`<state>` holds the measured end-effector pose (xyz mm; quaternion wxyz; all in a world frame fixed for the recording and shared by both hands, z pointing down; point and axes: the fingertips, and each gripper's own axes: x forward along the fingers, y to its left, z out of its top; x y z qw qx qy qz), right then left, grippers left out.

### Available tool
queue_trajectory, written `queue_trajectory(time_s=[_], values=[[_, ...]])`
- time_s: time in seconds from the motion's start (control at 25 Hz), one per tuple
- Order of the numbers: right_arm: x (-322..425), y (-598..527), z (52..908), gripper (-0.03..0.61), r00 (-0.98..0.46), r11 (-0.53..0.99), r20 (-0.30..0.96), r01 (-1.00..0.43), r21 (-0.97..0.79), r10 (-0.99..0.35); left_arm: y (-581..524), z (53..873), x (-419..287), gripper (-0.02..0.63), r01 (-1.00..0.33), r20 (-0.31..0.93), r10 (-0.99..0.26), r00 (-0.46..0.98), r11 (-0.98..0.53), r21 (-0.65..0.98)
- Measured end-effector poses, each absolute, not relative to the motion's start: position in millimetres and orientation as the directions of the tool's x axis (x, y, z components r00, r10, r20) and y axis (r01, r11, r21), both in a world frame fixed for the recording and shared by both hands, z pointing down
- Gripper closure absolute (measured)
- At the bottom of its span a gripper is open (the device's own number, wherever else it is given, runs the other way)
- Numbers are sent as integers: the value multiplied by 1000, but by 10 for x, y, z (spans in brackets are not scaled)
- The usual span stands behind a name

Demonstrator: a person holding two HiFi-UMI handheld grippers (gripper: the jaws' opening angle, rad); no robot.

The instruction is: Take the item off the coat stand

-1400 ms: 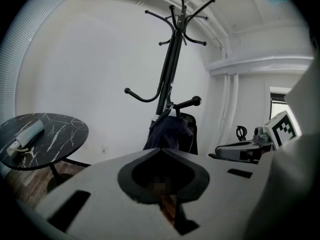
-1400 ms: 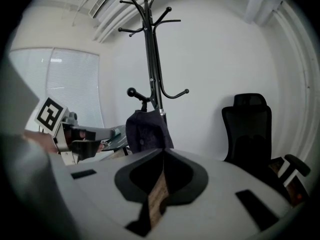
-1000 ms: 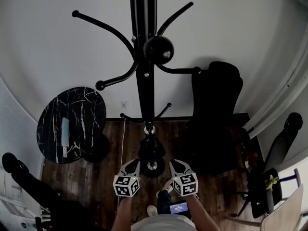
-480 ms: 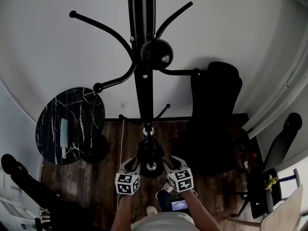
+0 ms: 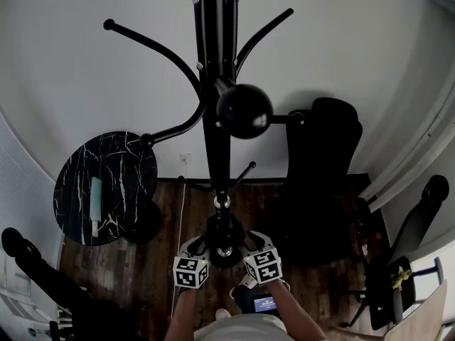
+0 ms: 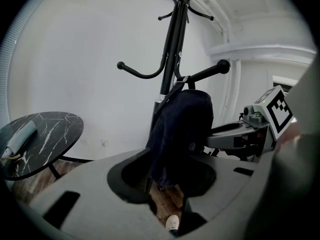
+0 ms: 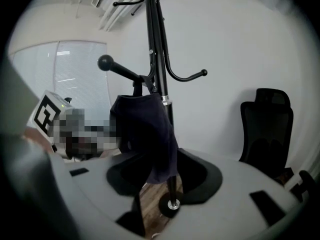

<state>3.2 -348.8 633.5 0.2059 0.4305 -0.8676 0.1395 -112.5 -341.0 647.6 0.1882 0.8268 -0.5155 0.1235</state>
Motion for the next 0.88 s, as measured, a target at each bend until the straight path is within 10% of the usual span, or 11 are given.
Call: queue_trajectory(time_s=[0.88], values=[[-52,-3595,6307,546,-530,608,492,-794,-2,-691,-3430,6398,-1040,588,-863,405,-763,503,-469,189]])
